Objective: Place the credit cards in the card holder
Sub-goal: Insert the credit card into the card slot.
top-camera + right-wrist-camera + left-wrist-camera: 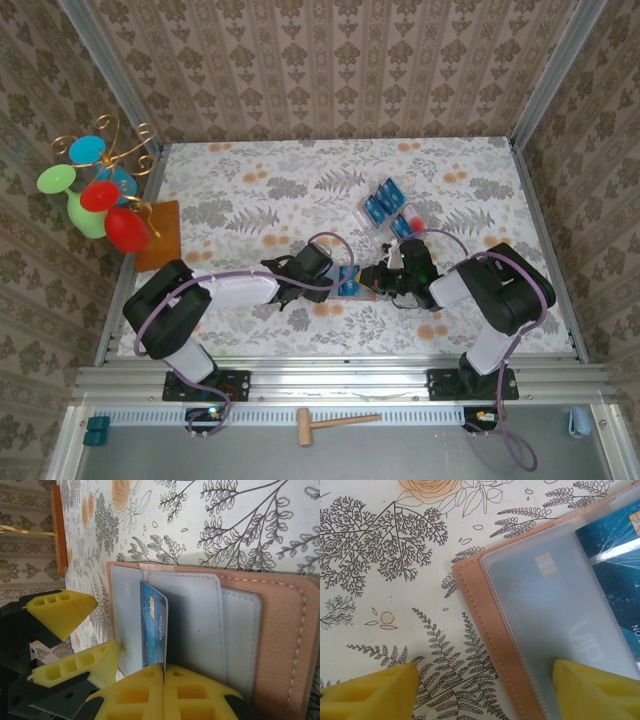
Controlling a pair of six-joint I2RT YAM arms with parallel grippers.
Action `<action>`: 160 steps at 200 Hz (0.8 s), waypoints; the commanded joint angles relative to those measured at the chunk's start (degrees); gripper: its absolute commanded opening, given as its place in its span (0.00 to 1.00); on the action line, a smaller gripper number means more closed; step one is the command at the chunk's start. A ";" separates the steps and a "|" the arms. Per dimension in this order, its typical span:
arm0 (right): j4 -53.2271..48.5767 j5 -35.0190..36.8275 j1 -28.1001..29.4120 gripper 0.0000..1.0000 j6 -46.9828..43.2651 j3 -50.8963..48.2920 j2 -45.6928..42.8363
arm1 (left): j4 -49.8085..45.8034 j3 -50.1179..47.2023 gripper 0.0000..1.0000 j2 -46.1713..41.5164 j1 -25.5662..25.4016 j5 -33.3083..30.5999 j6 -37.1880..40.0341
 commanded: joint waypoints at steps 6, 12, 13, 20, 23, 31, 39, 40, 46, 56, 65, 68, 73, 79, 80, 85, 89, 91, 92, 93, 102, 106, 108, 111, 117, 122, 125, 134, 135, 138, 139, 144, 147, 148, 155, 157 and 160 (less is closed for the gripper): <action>-4.62 3.51 -0.62 0.00 -1.74 -0.99 0.84 | -1.68 -0.48 0.73 0.98 -0.37 -0.62 -0.65; -4.63 3.54 -0.60 0.00 -1.73 -0.87 0.84 | -1.69 -0.52 0.73 1.01 -0.35 -0.65 -0.71; -4.62 3.51 -0.60 0.00 -1.73 -0.90 0.84 | -1.69 -0.52 0.73 0.97 -0.39 -0.64 -0.73; -4.62 3.47 -0.59 0.00 -1.73 -0.82 0.84 | -1.60 -0.52 0.73 0.94 -0.36 -0.63 -0.72; -4.62 3.52 -0.65 0.00 -1.73 -0.73 0.84 | -1.56 -0.52 0.73 0.86 -0.35 -0.71 -0.69; -4.71 3.60 -0.66 0.00 -1.76 -0.69 0.84 | -1.61 -0.59 0.73 0.86 -0.35 -0.67 -0.68; -4.80 3.65 -0.67 0.00 -1.73 -0.56 0.93 | -1.51 -0.65 0.73 0.94 -0.43 -0.66 -0.76; -4.80 3.60 -0.67 0.00 -1.73 -0.52 0.93 | -1.51 -0.67 0.73 0.94 -0.43 -0.64 -0.75; -4.80 3.70 -0.60 0.00 -1.62 -0.40 1.03 | -1.40 -0.69 0.73 0.98 -0.47 -0.62 -0.73; -4.73 3.78 -0.58 0.00 -1.68 -0.23 1.17 | -1.38 -0.73 0.73 1.09 -0.45 -0.59 -0.82; -4.64 3.98 -0.50 0.00 -1.55 -0.28 1.19 | -1.31 -0.69 0.73 1.07 -0.45 -0.58 -0.83; -4.63 4.07 -0.41 0.00 -1.55 -0.28 1.19 | -1.33 -0.69 0.73 1.11 -0.45 -0.58 -0.82; -4.62 4.35 -0.30 0.00 -1.47 -0.23 1.24 | -1.33 -0.69 0.73 1.08 -0.43 -0.58 -0.87; -4.62 4.48 -0.20 0.00 -1.44 -0.14 1.37 | -1.25 -0.76 0.73 1.04 -0.51 -0.61 -0.87; -4.62 4.50 -0.18 0.00 -1.45 -0.09 1.41 | -1.25 -0.77 0.73 1.08 -0.51 -0.57 -0.89; -4.54 4.53 -0.04 0.00 -1.37 0.05 1.49 | -1.24 -0.78 0.73 1.08 -0.43 -0.58 -0.87; -4.45 4.61 0.02 0.00 -1.21 0.13 1.56 | -1.24 -0.77 0.73 1.18 -0.49 -0.61 -0.84; -4.36 4.68 0.09 0.00 -1.16 0.20 1.68 | -1.24 -0.71 0.73 1.13 -0.44 -0.56 -0.83; -4.32 4.69 0.10 0.00 -1.13 0.21 1.65 | -1.24 -0.70 0.73 1.12 -0.43 -0.55 -0.87; -4.34 4.70 0.15 0.00 -1.12 0.22 1.69 | -1.24 -0.70 0.73 1.12 -0.47 -0.54 -0.89; -4.21 4.81 0.37 0.00 -1.03 0.42 1.87 | -1.24 -0.70 0.73 1.17 -0.45 -0.59 -0.82; -4.23 4.87 0.46 0.00 -0.98 0.54 1.98 | -1.24 -0.69 0.73 1.12 -0.44 -0.59 -0.83; -4.19 4.88 0.53 0.00 -0.95 0.57 2.03 | -1.24 -0.69 0.73 1.12 -0.43 -0.55 -0.85; -4.20 4.79 0.59 0.00 -0.95 0.62 2.13 | -1.24 -0.77 0.73 1.12 -0.43 -0.55 -0.83; -4.18 4.77 0.73 0.00 -0.94 0.84 2.22 | -1.24 -0.78 0.73 1.18 -0.42 -0.59 -0.83; -4.23 4.79 0.81 0.00 -0.94 0.85 2.35 | -1.24 -0.78 0.73 1.12 -0.42 -0.55 -0.82; -4.11 4.79 0.90 0.00 -0.94 0.84 2.41 | -1.24 -0.78 0.73 1.15 -0.45 -0.54 -0.83; -4.04 4.86 0.99 0.00 -0.93 0.84 2.50 | -1.24 -0.87 0.73 1.06 -0.43 -0.63 -0.82; -4.02 4.87 0.99 0.00 -0.93 0.84 2.55 | -1.24 -0.87 0.73 1.04 -0.43 -0.63 -0.82; -4.06 4.83 1.09 0.00 -0.86 0.86 2.53 | -1.24 -0.87 0.73 1.06 -0.43 -0.67 -0.86; -4.08 4.86 1.09 0.00 -0.85 0.85 2.56 | -1.24 -0.87 0.72 1.09 -0.42 -0.65 -0.88; -4.01 4.95 1.16 0.00 -0.85 0.84 2.60 | -1.24 -0.87 0.73 1.07 -0.44 -0.64 -0.88; -3.93 4.96 1.27 0.00 -0.85 0.84 2.60 | -1.24 -0.95 0.73 1.03 -0.43 -0.63 -0.83; -3.92 4.97 1.26 0.00 -0.80 0.84 2.60 | -1.24 -0.95 0.73 1.03 -0.47 -0.63 -0.83; -3.77 5.14 1.29 0.00 -0.72 0.84 2.72 | -1.24 -1.00 0.73 1.05 -0.47 -0.61 -0.85; -3.75 5.18 1.33 0.00 -0.70 0.84 2.69 | -1.24 -0.97 0.73 1.10 -0.44 -0.56 -0.81; -3.74 5.22 1.39 0.00 -0.64 0.89 2.76 | -1.18 -0.96 0.73 1.10 -0.45 -0.62 -0.82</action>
